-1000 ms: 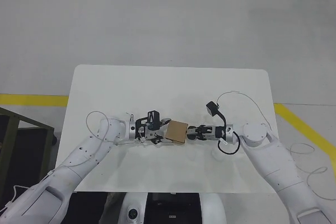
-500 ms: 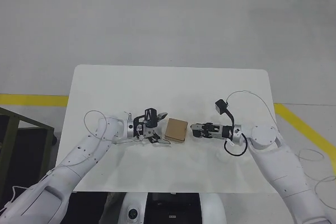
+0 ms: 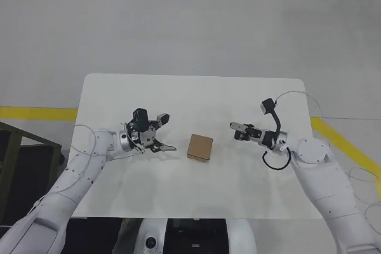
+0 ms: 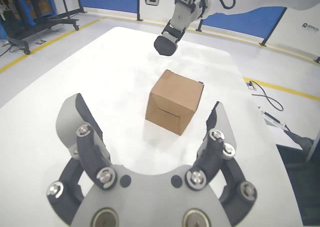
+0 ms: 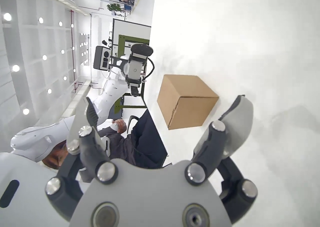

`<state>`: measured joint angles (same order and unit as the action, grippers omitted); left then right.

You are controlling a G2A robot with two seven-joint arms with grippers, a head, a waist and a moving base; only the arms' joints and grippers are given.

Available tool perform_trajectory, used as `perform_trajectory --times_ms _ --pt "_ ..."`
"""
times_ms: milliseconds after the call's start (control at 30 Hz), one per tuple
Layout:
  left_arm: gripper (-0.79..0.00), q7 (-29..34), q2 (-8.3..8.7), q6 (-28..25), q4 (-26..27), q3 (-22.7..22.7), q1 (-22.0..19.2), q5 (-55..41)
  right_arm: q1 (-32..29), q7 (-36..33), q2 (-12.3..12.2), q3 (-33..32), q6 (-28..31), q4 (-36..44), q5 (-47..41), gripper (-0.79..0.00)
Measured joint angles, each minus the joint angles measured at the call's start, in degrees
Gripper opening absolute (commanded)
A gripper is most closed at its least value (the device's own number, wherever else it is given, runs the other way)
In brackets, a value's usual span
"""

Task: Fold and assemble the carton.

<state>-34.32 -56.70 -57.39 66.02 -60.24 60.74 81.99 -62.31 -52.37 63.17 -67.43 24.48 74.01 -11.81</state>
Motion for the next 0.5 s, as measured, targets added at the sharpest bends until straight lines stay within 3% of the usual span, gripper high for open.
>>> perform_trajectory --times_ms 267,500 --pt "0.0 7.6 1.14 -0.6 1.7 -3.7 -0.2 -9.3 1.4 9.3 -0.7 -4.1 8.6 1.3 10.0 0.0" --pt "0.0 17.0 2.33 0.4 0.9 -9.3 -0.5 -18.4 1.9 11.5 -1.5 -7.5 5.6 6.7 16.6 0.0"
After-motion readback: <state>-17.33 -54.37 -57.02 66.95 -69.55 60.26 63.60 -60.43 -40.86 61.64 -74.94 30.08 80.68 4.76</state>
